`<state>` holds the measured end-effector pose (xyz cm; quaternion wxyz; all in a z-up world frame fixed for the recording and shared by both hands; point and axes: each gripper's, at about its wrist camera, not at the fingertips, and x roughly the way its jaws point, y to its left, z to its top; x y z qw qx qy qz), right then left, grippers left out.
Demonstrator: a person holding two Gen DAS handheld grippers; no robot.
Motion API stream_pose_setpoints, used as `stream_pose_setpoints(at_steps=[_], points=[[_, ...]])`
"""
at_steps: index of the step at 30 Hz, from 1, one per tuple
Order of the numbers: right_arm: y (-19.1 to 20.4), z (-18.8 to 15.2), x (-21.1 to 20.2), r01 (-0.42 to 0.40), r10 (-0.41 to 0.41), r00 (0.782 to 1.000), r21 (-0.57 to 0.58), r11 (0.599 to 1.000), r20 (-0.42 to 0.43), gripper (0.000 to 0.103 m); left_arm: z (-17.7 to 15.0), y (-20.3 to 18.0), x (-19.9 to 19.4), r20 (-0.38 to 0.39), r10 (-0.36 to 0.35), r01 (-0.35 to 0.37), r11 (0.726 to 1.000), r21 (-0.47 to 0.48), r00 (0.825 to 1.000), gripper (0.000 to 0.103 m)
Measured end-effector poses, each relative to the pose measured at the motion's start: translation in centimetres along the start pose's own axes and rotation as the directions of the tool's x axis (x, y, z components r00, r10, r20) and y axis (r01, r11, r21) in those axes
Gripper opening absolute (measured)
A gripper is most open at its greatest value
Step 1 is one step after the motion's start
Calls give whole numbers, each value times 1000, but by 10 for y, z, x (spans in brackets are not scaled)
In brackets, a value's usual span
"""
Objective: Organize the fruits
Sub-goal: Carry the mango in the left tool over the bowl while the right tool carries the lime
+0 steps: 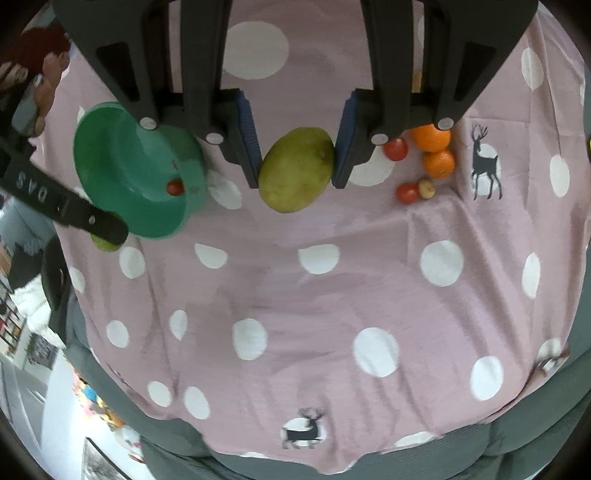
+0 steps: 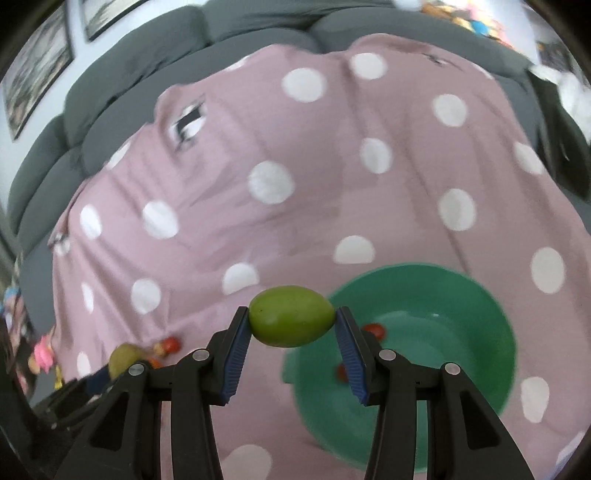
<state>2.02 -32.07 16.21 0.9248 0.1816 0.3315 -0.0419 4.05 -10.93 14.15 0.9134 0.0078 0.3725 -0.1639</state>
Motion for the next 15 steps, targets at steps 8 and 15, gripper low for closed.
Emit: stream_pose_setpoints(at_steps=[8, 15], points=[[-38, 7, -9, 124, -127, 991, 85, 989, 31, 48, 1, -42, 9, -9, -49, 50, 995, 81, 999, 38], [-69, 7, -10, 192, -196, 981, 144, 971, 15, 48, -3, -92, 32, -52, -124, 130, 982, 136, 991, 38]])
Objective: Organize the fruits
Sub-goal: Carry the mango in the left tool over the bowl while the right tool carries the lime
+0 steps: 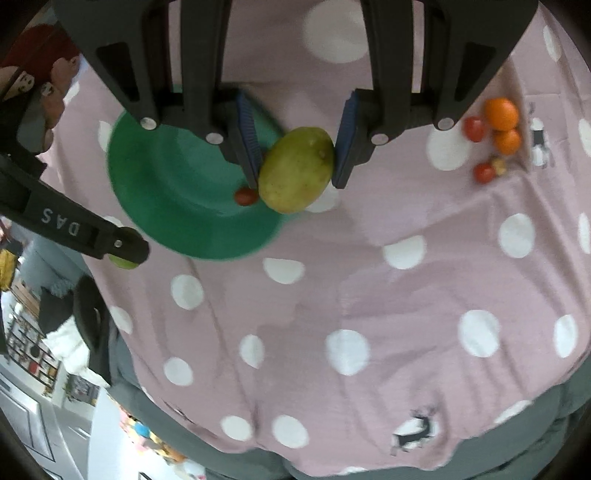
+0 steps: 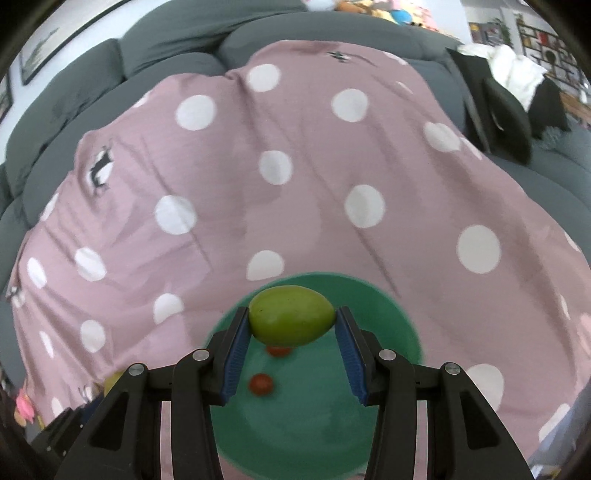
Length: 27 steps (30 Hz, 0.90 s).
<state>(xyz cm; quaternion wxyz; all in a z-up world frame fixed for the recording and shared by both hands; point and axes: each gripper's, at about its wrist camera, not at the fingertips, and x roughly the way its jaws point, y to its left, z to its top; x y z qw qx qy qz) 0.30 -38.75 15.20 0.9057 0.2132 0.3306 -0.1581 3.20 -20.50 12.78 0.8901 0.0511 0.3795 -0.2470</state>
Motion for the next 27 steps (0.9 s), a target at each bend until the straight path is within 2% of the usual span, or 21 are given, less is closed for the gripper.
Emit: stream_pose_setpoints(at_steps=[5, 10, 17, 27], points=[[-21, 1, 8, 45, -44, 999, 44, 998, -28, 48, 1, -26, 13, -24, -27, 28, 999, 41, 999, 38], [-31, -1, 19, 141, -139, 989, 41, 989, -57, 48, 0, -45, 31, -73, -59, 63, 996, 66, 996, 38], [-39, -3, 29, 167, -162, 982, 42, 985, -100, 48, -3, -56, 47, -127, -57, 68, 994, 85, 990, 38], [-39, -6, 35, 171, -166, 977, 25, 985, -133, 48, -6, -60, 54, -156, -57, 69, 995, 71, 986, 38]])
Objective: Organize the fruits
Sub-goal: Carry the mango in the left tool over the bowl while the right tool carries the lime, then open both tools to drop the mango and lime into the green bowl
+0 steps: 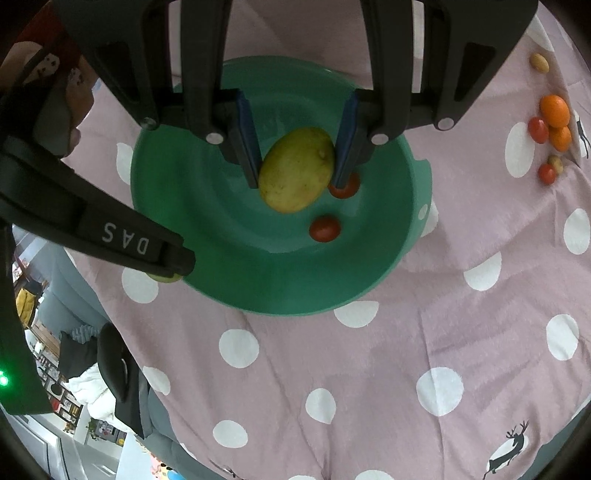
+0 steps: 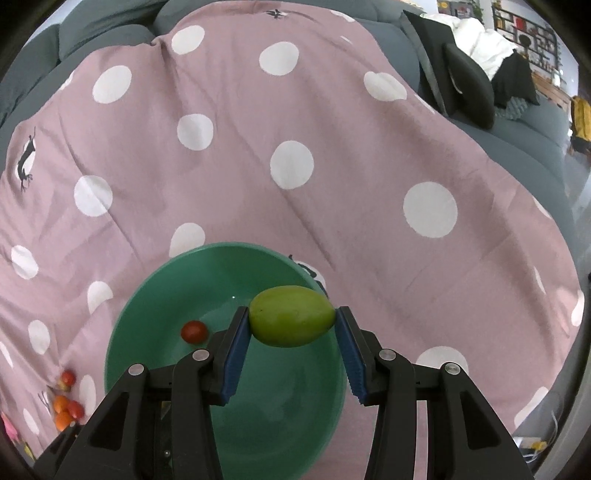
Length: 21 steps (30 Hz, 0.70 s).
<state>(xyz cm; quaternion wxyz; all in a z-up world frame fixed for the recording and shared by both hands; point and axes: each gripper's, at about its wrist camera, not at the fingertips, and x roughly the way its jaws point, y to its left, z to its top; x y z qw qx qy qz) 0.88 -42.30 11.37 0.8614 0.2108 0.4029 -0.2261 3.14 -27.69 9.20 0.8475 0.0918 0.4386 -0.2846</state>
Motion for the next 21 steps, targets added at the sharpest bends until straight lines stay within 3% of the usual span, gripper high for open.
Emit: stream_pose_setpoints(at_steps=[21], points=[[13, -1, 5, -26, 25, 999, -53, 998, -25, 48, -6, 8, 10, -40, -5, 3, 999, -33, 999, 39]])
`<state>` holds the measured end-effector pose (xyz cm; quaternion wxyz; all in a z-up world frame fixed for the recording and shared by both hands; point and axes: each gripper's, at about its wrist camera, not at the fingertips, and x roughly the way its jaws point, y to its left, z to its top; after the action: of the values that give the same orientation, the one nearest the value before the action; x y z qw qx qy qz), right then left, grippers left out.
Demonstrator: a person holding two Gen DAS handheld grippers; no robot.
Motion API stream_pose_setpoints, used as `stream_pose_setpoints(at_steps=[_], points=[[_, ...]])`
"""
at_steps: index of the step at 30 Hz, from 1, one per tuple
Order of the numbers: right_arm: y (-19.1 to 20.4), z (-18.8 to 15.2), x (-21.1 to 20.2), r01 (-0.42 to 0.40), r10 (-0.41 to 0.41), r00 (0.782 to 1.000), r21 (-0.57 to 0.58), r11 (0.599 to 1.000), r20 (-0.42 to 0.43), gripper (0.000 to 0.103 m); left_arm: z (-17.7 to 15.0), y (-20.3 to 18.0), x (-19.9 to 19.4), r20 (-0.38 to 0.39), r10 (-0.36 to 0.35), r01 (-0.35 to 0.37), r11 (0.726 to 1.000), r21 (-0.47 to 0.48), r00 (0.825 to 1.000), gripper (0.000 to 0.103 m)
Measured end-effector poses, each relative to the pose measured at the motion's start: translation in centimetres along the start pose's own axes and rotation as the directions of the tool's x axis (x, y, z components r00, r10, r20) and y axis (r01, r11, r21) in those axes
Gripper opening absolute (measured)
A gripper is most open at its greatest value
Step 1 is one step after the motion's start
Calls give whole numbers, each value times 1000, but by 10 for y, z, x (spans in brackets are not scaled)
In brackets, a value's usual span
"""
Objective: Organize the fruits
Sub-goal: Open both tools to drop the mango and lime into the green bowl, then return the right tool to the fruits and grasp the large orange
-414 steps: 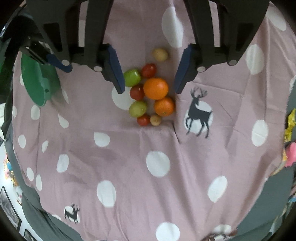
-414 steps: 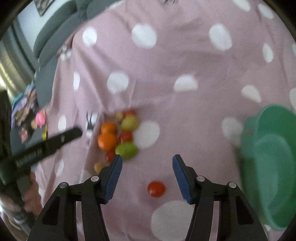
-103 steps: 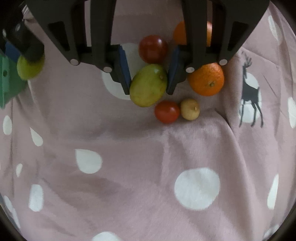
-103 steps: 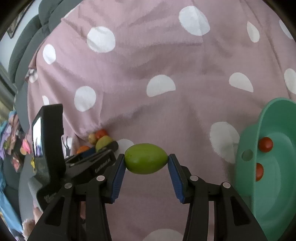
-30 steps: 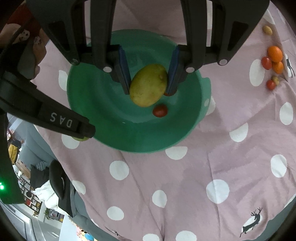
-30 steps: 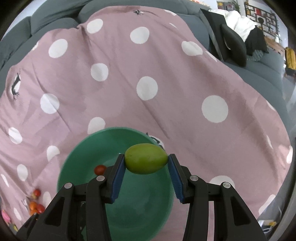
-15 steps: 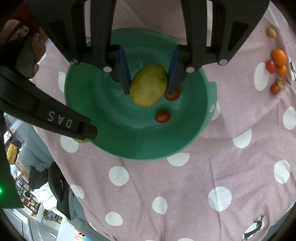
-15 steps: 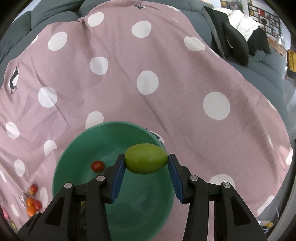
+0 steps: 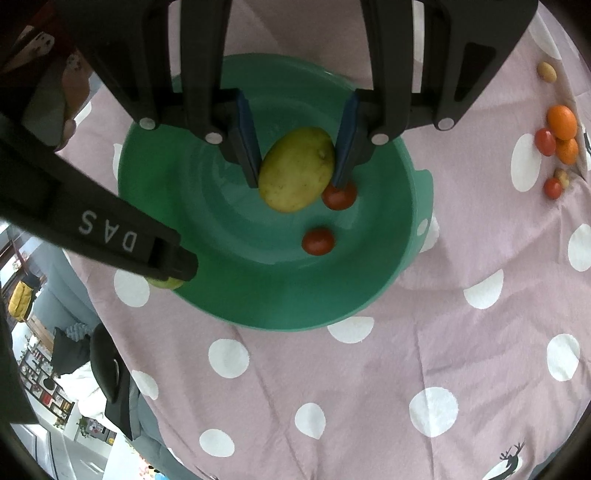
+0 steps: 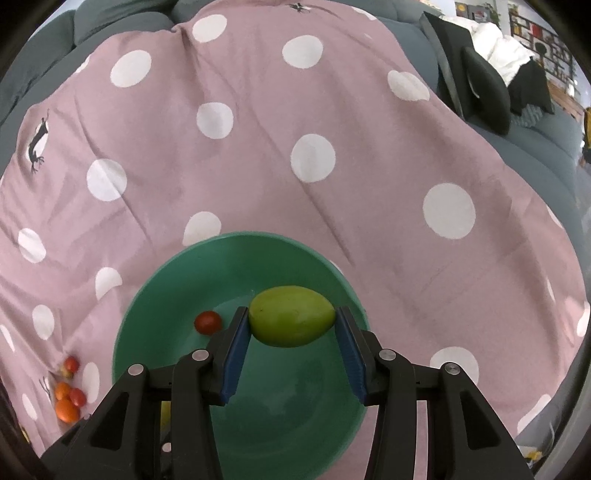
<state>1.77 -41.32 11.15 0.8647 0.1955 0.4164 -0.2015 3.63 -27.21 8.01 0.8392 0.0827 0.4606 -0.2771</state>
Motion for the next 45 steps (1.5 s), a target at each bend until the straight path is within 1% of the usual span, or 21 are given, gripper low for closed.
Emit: stream_pose_setpoints(at_steps=[3, 4, 5, 7, 9, 12, 14, 17, 19, 23, 25, 28, 31, 32, 33, 34, 35, 38, 39, 42, 45], points=[[0, 0, -3, 14, -14, 1000, 1, 1000, 6, 49, 0, 0, -4, 1, -4, 4, 1000, 5, 1000, 44], [1, 0, -6, 18, -18, 1000, -4, 1000, 14, 49, -1, 1, -8, 11, -13, 13, 1000, 1, 1000, 51], [3, 0, -8, 16, -16, 1000, -10, 1000, 21, 54, -1, 3, -11, 20, -20, 21, 1000, -6, 1000, 59], [6, 0, -13, -4, 4, 999, -19, 1000, 40, 59, -2, 7, -20, 33, -29, 30, 999, -24, 999, 63], [10, 1, -19, -12, 14, 998, -30, 999, 56, 59, -3, 13, -29, 43, -28, 29, 999, -32, 999, 64], [20, 1, -26, -37, 41, 996, -55, 998, 82, 59, -8, 30, -49, 72, 5, -1, 998, -57, 997, 65], [28, 0, -31, -71, 78, 993, -77, 994, 93, 59, -13, 48, -65, 95, 35, -26, 995, -99, 995, 70], [43, -2, -38, -126, 139, 984, -116, 985, 110, 59, -24, 83, -86, 112, 78, -57, 982, -179, 991, 71], [53, -3, -40, -155, 172, 978, -143, 978, 117, 59, -33, 107, -101, 116, 127, -97, 967, -237, 985, 72], [80, -8, -44, -208, 233, 966, -206, 956, 108, 59, -57, 155, -128, 137, 234, -173, 920, -352, 963, 72], [92, -11, -45, -231, 261, 960, -241, 943, 101, 59, -69, 178, -141, 144, 299, -218, 885, -412, 943, 72], [113, -18, -46, -284, 318, 945, -289, 914, 76, 59, -82, 212, -155, 141, 401, -289, 824, -488, 905, 72], [133, -27, -45, -332, 366, 930, -338, 880, 39, 59, -95, 239, -162, 111, 491, -366, 765, -530, 864, 72], [141, -31, -43, -351, 381, 924, -351, 868, 19, 59, -99, 248, -164, 100, 507, -378, 747, -547, 856, 72], [147, -36, -43, -363, 390, 921, -361, 859, 3, 59, -103, 257, -164, 88, 506, -376, 736, -563, 858, 72], [153, -39, -42, -373, 398, 918, -370, 851, -11, 59, -105, 263, -162, 79, 496, -366, 730, -577, 865, 72], [158, -42, -41, -383, 405, 914, -377, 843, -23, 59, -108, 270, -161, 76, 475, -341, 725, -598, 877, 72], [181, -57, -37, -423, 431, 899, -411, 808, -77, 59, -112, 279, -161, 82, 437, -294, 721, -627, 896, 72], [184, -61, -37, -433, 439, 894, -417, 799, -88, 59, -112, 279, -161, 79, 435, -295, 721, -627, 897, 72], [205, -78, -29, -504, 479, 861, -415, 757, -173, 59, -112, 281, -161, 74, 439, -301, 720, -625, 895, 72], [224, -93, -19, -554, 492, 833, -391, 735, -254, 59, -116, 289, -165, 77, 438, -294, 712, -637, 895, 72]])
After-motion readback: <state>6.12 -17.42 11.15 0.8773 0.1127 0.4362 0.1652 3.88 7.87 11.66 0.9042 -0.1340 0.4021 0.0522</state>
